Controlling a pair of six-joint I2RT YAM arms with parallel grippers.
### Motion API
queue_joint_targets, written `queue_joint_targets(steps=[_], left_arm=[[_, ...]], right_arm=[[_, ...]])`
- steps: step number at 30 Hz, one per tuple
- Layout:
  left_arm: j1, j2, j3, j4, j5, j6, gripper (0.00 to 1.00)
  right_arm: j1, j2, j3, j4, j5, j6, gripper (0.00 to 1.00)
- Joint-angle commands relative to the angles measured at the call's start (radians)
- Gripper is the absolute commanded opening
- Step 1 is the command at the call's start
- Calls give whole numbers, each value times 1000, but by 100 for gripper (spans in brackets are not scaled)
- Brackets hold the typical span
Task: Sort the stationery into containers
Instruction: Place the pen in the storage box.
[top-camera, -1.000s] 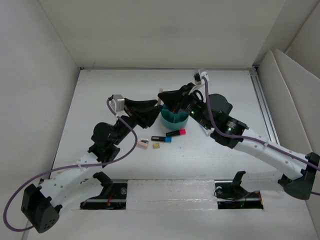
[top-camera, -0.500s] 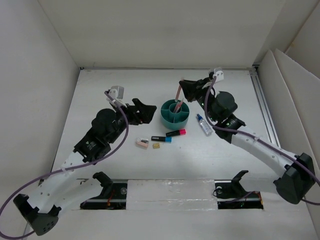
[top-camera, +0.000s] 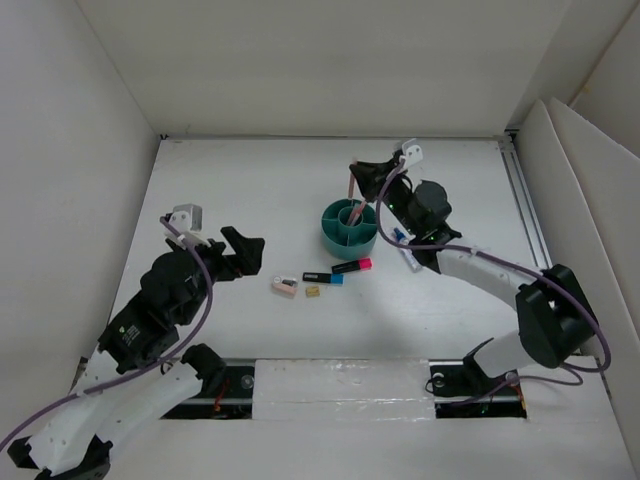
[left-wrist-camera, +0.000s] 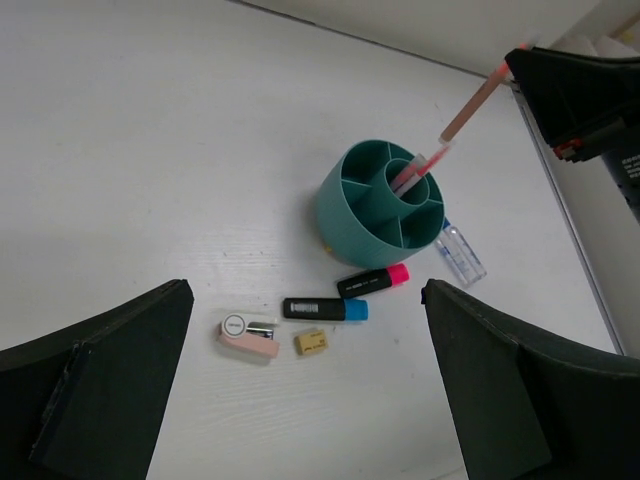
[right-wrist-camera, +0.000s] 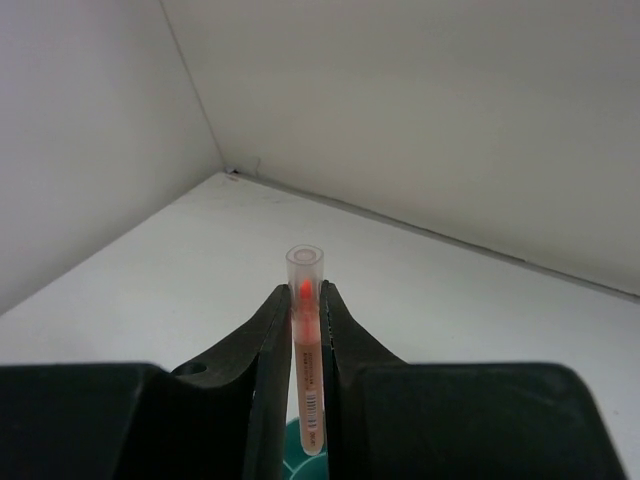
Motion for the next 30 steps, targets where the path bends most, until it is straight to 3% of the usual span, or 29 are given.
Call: queue_joint_targets(steps=[1, 14, 20, 22, 23, 24, 28, 29, 30], left_arm=[[-4, -7, -24, 25, -65, 15, 100], [-4, 36, -47, 47, -57, 24, 100], [-4, 27, -47, 56, -37, 33, 100], [-4, 27, -56, 56, -37, 33, 100], [-4, 27, -56, 56, -37, 33, 100], [-4, 27, -56, 65, -37, 33, 100], [-4, 27, -56, 65, -28, 33, 100], [-4, 27, -56, 65, -17, 42, 100], [-4, 27, -56, 74, -17, 42, 100]], right_arm=[[-7, 25, -5, 131, -33, -26, 0], [25, 94, -221, 352, 16, 45, 0], [36, 134, -232, 386, 27, 54, 0], [36, 110, -258, 408, 27, 65, 10], [36, 96, -258, 417, 27, 74, 21], [48, 70, -267, 417, 39, 74, 42], [67, 19, -267, 380, 60, 63, 58], [67, -7, -267, 371, 61, 52, 88], [76, -21, -267, 371, 71, 52, 93]])
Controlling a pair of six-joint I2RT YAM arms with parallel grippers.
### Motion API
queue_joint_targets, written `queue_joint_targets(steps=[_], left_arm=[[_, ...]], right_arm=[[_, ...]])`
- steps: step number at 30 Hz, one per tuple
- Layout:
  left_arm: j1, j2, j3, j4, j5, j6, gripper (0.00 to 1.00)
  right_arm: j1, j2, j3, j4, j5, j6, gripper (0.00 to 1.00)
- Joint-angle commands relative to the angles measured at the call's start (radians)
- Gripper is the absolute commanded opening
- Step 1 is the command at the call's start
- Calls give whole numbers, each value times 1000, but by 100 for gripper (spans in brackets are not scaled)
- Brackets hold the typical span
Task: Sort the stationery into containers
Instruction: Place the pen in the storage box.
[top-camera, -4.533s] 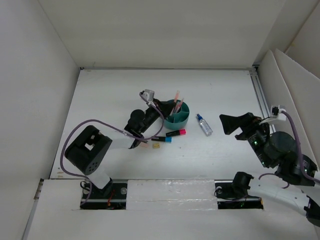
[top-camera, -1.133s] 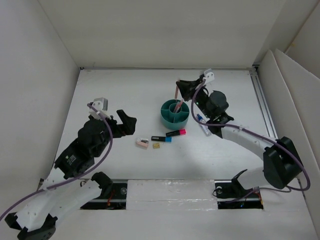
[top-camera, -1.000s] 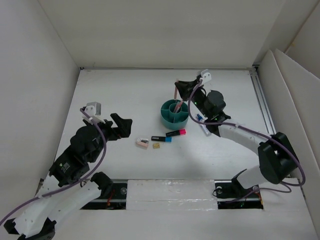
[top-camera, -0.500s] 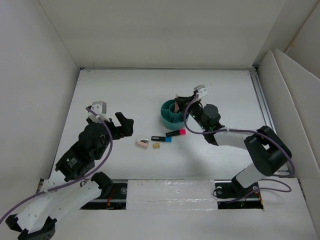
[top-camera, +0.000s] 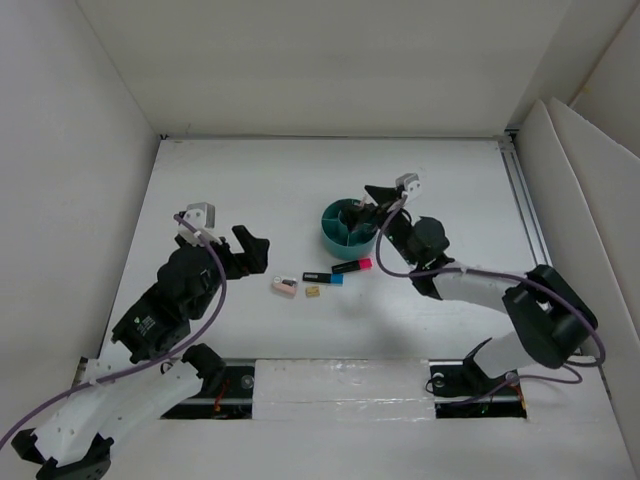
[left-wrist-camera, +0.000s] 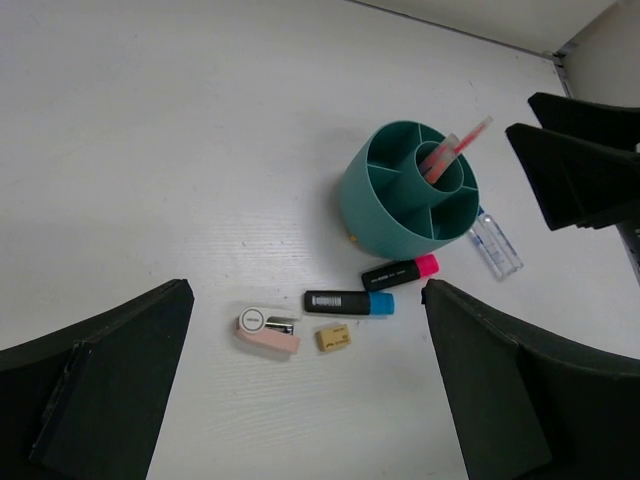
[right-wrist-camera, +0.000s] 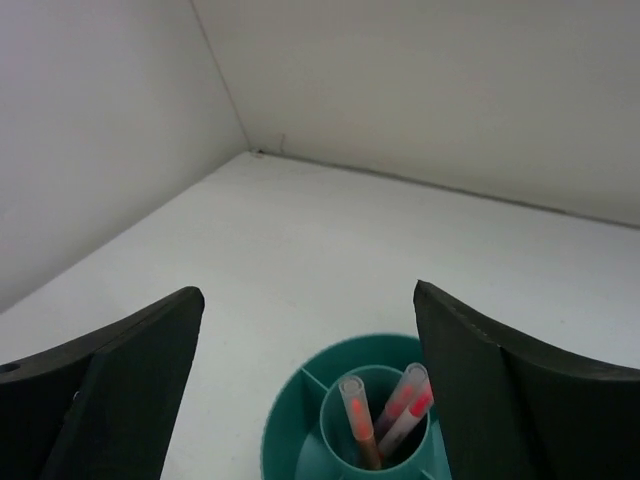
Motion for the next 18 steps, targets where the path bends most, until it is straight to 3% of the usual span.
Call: queue_joint_targets(steps=[1, 5, 8, 9, 11, 15, 18], left_arm=[[-4, -5, -3, 42, 27, 21, 100], [-4, 13, -36, 96, 131, 67, 100], [-4, 71, -64, 151, 273, 125, 100], [-4, 166, -64, 163, 381, 165, 100], [-4, 191, -50, 173, 393, 197, 100], [-16, 326, -7, 173, 447, 312, 100], [-16, 456, 31, 192, 453, 364, 100]], right_arm=[[18, -81, -9, 72, 26, -5, 93], [41, -194, -32, 38, 48, -5, 93], [79, -366, -52, -75, 123, -5, 93], [111, -606, -62, -288, 234, 24, 93], [123, -675, -62, -362, 253, 43, 93], [145, -1023, -2, -776, 281, 158, 93], [145, -1130, 38, -898, 264, 192, 93]])
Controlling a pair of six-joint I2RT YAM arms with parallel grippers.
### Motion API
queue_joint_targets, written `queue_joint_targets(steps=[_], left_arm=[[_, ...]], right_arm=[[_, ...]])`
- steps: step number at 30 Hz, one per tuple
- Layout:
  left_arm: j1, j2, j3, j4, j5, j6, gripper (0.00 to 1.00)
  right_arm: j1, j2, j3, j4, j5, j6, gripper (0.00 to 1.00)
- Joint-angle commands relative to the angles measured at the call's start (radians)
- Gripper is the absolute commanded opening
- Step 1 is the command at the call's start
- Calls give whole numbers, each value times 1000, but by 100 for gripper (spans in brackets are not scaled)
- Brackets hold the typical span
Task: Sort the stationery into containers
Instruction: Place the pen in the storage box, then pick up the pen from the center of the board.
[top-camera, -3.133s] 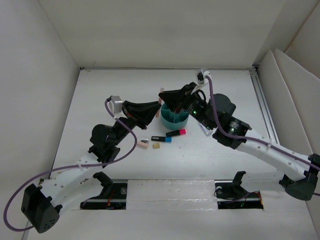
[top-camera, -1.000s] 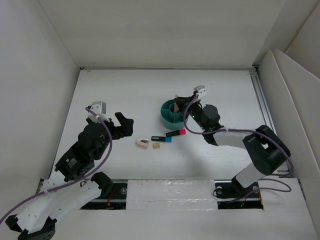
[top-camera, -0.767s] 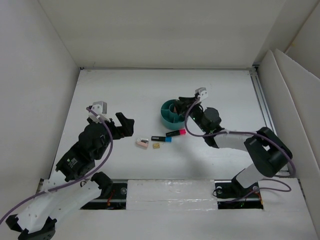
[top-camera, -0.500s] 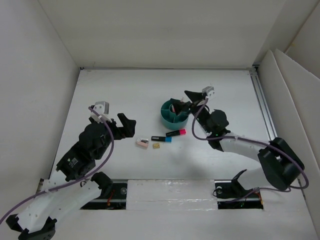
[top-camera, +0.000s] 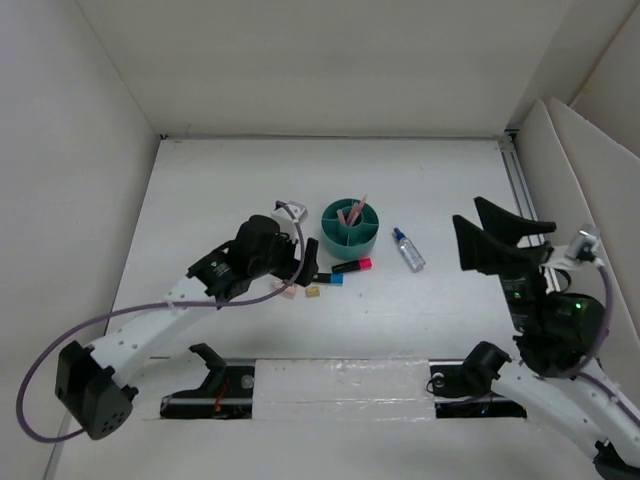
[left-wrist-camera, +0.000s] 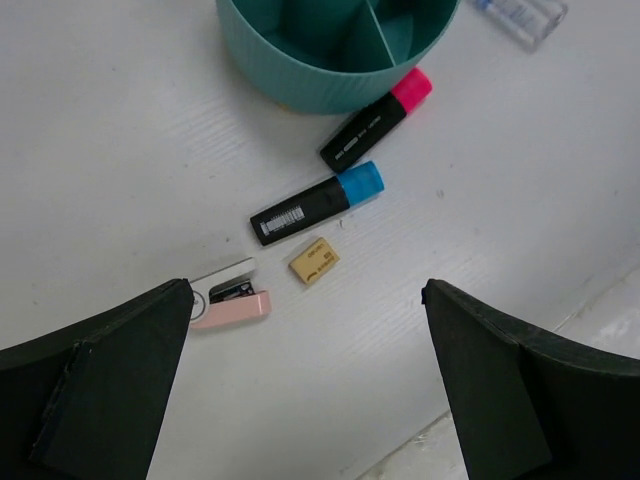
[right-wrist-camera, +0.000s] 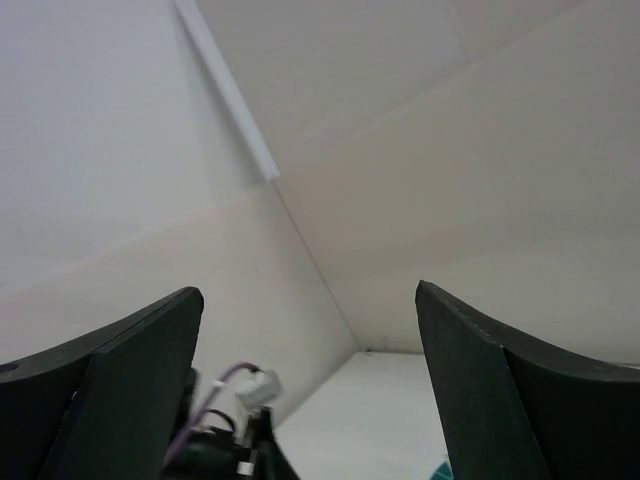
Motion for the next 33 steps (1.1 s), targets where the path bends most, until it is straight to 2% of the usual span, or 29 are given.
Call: queue_joint_targets(steps=[1, 4, 6, 12, 19, 26, 33], left_arm=[[-3, 91, 70, 51, 85, 121, 100], [-3, 211, 106, 61, 116, 165, 100], [-32, 276, 125, 70, 83, 190, 100], [-113, 367, 136, 140, -5, 277, 100], [-123, 468, 110, 205, -14, 350, 97], [-123, 586, 119, 225, -5, 362, 87], [-123, 639, 131, 214, -5, 362, 79]], right_arm=[[12, -84, 55, -339, 17, 77, 93], [21, -95, 113, -446, -11, 77, 93], [21, -95, 131, -471, -33, 77, 93], [21, -104, 132, -493, -102, 86, 93], [21, -122, 132, -502, -151, 117, 93], [21, -150, 122, -502, -169, 126, 93], [21, -161, 132, -502, -189, 126, 93]])
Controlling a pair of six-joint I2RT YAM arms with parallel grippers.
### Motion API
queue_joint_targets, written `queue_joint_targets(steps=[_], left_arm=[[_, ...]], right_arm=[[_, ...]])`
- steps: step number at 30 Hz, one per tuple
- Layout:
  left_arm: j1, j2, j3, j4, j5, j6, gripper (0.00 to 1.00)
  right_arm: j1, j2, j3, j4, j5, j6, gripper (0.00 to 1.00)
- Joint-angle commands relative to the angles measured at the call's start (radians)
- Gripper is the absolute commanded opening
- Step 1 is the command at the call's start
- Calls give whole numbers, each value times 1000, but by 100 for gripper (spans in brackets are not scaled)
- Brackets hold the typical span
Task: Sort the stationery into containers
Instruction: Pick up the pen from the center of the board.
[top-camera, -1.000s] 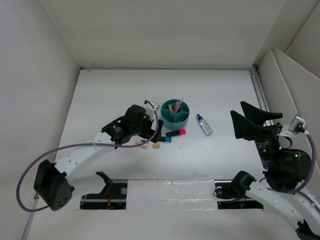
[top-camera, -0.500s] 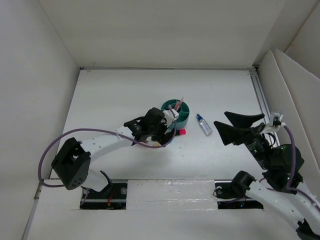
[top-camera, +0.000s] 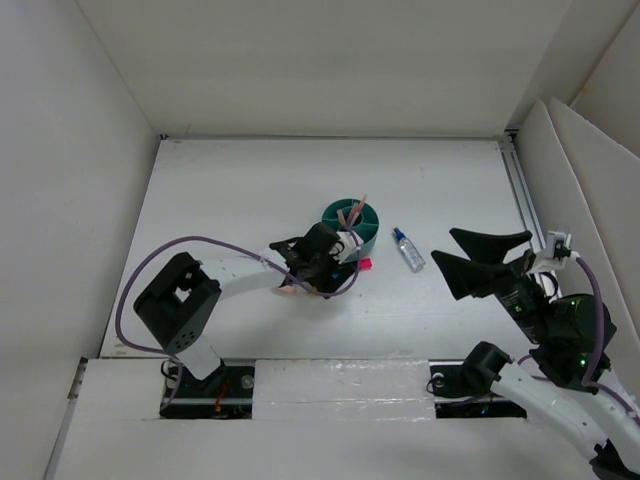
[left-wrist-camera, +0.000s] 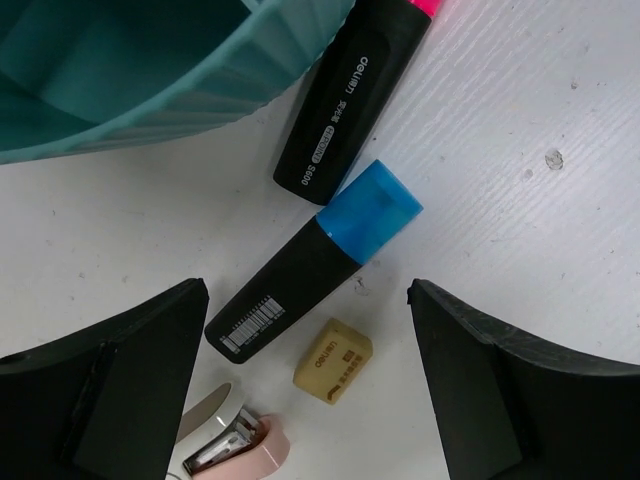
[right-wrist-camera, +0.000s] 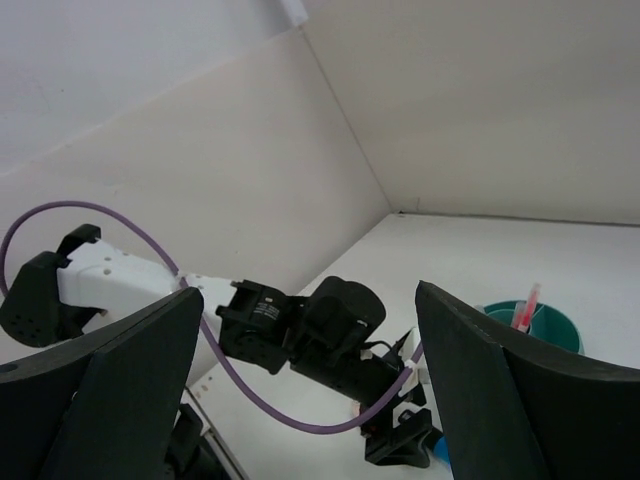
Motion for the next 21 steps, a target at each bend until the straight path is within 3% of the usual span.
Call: queue_joint_targets(steps=[1, 21], left_arm=[[0, -7, 39, 24, 2, 15, 79], [-61, 70, 53, -34, 10, -14, 59]], right_arm=[[8, -16, 23, 10, -22, 6, 93], [8, -65, 52, -27, -12, 6, 91]])
